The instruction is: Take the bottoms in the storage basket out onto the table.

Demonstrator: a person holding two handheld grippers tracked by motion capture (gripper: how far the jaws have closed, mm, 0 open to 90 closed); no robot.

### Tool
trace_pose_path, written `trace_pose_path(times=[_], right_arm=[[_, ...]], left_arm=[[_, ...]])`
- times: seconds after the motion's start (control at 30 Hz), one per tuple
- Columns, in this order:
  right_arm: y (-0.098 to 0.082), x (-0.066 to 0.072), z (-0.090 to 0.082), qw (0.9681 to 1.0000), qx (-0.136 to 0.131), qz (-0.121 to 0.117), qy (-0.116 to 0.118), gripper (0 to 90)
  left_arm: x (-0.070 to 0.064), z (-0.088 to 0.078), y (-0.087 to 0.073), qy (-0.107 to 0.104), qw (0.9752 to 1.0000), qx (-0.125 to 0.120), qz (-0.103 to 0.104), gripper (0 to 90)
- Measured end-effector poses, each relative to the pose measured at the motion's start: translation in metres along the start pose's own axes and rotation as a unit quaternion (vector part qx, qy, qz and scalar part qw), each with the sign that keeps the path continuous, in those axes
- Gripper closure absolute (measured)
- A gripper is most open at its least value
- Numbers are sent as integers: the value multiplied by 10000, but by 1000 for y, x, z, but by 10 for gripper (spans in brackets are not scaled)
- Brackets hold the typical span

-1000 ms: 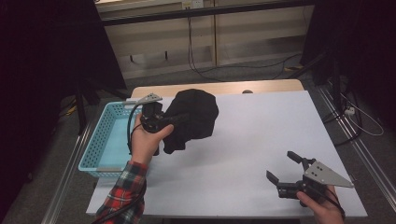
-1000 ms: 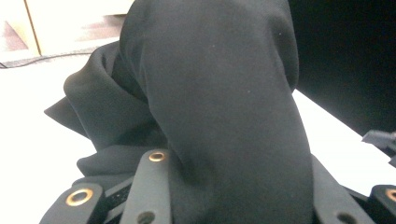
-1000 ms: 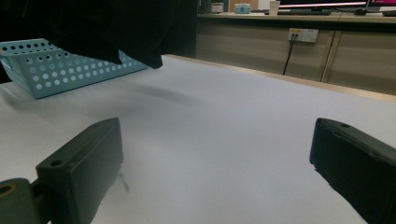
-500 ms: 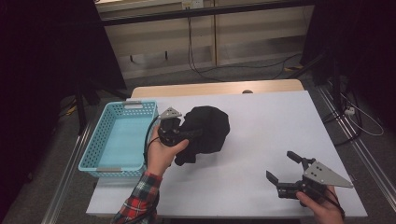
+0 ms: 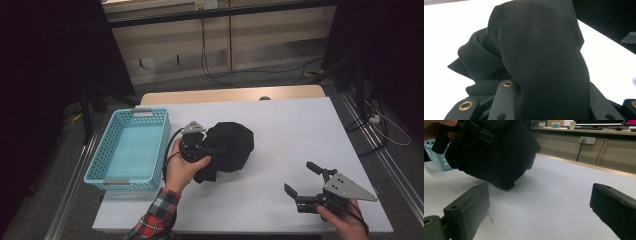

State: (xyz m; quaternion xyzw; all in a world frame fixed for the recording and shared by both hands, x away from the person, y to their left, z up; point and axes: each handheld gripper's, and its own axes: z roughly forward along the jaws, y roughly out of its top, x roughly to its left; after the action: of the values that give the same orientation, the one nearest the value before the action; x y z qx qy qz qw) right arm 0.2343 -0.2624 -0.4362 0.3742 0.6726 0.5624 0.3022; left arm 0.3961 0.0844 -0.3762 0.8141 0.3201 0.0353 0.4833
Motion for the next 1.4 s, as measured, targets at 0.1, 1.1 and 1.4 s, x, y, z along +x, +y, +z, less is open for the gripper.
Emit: trace_pose_path(times=[0.1,1.1,1.4], right_arm=[[0,0,0,10000,8,-4,-1,23],[9,7,35,9976,392,-359,448,22],[10,12,67,9959,572,-364,604,21]], left_arm=[[-4,3,-1,-51,10000,-5,76,675],[14,3,-8,708,9968,-258,259,155],[15,-5,-7,775,9963,-294,206,144]])
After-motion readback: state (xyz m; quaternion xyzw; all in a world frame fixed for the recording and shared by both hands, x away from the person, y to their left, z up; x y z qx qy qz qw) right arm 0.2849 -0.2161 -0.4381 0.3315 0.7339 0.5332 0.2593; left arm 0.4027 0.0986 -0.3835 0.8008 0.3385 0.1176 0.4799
